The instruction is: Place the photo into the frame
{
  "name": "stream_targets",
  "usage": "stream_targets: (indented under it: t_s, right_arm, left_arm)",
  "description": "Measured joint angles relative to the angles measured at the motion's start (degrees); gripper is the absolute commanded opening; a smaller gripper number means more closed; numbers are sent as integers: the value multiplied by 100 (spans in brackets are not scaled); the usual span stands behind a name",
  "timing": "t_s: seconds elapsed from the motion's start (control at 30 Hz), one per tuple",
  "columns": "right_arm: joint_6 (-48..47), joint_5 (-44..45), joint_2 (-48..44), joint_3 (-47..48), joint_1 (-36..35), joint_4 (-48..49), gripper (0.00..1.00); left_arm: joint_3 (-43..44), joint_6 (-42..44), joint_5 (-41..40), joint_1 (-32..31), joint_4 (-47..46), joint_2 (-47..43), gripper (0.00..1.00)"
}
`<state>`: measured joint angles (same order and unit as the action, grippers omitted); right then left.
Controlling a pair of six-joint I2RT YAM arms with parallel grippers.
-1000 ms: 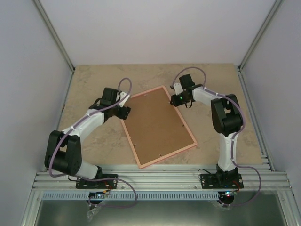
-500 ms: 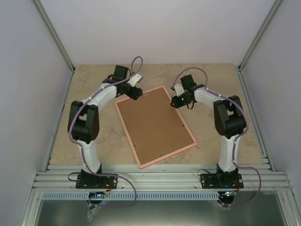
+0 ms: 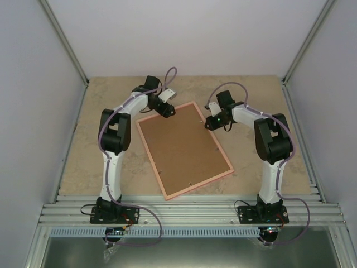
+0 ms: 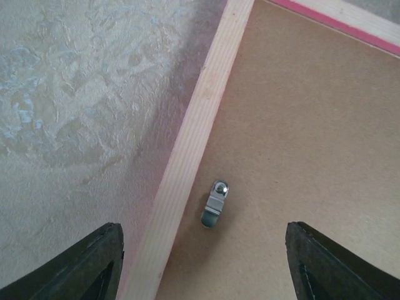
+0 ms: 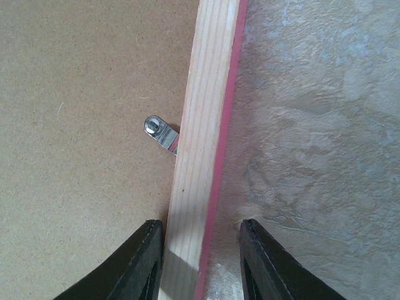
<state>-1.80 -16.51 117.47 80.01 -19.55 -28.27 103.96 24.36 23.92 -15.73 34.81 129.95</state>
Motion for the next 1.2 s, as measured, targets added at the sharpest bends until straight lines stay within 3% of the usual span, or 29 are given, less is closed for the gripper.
stream_targets:
  t_s: [0.23, 0.47, 0.63, 0.8, 1.2]
  right_arm:
    - [-15, -59, 0, -4, 20, -2, 34]
    - [-52, -76, 0, -11, 24, 0, 32]
    - [-76, -87, 0, -13, 24, 4, 31]
    - [-118, -87, 0, -13, 48, 22, 30]
    - [-289, -129, 0, -17, 90, 24, 29]
  left_arm:
    - [308, -46, -133, 4, 15, 409, 56]
    - [345, -170, -260, 31, -68, 538, 33]
    - [400, -129, -315, 42, -103, 566, 24]
    - [396, 83, -326, 39, -131, 564, 22]
    - [24, 352, -125, 70, -289, 358, 40]
